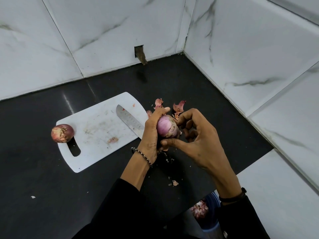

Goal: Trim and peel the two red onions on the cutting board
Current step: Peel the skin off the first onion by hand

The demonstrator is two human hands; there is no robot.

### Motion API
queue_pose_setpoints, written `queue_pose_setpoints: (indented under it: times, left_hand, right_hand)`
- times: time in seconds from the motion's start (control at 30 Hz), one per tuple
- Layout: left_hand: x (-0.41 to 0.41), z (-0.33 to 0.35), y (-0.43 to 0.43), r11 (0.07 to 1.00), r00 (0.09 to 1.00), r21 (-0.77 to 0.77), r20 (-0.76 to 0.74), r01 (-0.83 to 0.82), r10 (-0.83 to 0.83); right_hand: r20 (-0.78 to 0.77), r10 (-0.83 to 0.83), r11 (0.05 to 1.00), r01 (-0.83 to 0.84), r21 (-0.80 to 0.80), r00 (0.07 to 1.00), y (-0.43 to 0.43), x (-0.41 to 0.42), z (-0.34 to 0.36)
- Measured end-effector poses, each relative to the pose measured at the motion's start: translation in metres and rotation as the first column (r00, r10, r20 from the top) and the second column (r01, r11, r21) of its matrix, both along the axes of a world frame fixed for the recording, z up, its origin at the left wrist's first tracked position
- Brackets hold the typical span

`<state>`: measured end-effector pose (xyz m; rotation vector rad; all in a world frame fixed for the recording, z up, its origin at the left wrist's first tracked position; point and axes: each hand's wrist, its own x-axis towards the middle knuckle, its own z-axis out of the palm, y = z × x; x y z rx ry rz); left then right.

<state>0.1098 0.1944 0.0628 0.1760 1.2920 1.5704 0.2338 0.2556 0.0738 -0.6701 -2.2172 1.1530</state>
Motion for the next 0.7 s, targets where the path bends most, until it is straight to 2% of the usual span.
queue_pose_setpoints:
  times: [0.27,0.47,0.57,0.7]
  left_hand:
    - [0.0,0.0,0.0,0.999,0.999,0.022,-0.027,-0.023,0.023]
    - [-0.002,0.001,0.002,0.999,0.997,-0.034,-0.073,0.038,-0.041]
    - [-0.001,0.001,0.004,0.999,0.999,-0.006,-0.04,-0.032,0.031]
    - [0.0,-0.003,0.002,0.998,0.999,-0.028,-0.012,-0.053,0.053]
  right_hand:
    - [0.03,0.011,0.997,-0.014,0.074,0.999,-0.001,-0.001,0.002]
    - [0.057,-0.039,0.991,0.031,0.133,0.998,-0.006,-0.002,-0.006]
    - [0.002,-0.097,0.992,0.097,0.078,0.995,-0.007,-0.002,-0.007]
    - [0.03,-0.111,0.994,0.11,0.015,0.993,-0.005,0.0,-0.004]
